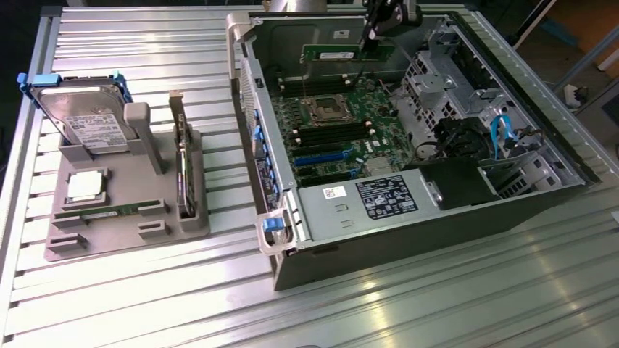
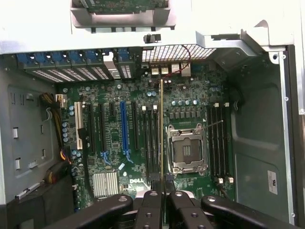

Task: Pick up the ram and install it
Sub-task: 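Insert the ram into the slot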

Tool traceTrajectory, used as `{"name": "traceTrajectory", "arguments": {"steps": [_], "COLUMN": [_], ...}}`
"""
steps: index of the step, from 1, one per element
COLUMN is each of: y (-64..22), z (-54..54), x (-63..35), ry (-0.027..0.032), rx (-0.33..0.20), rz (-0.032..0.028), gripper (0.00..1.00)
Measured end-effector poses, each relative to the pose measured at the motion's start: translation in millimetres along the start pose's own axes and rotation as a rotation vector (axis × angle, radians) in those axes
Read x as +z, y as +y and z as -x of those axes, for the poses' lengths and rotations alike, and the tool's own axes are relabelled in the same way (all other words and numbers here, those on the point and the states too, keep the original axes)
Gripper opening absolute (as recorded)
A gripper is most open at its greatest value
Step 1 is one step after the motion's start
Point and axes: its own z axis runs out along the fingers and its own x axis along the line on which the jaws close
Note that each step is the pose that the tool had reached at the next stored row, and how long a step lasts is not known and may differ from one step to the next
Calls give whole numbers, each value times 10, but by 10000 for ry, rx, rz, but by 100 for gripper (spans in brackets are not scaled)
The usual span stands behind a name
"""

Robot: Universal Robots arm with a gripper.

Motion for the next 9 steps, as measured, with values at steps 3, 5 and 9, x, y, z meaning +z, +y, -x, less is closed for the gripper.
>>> {"name": "traceTrajectory", "arguments": {"steps": [3, 5, 9], "y": [2, 3, 6], "z": [28, 43, 91], "x": [2, 4, 8], "ry": [0, 1, 1], "rx": [0, -1, -11], "rz": [0, 0, 1], "gripper": [12, 12, 12]}}
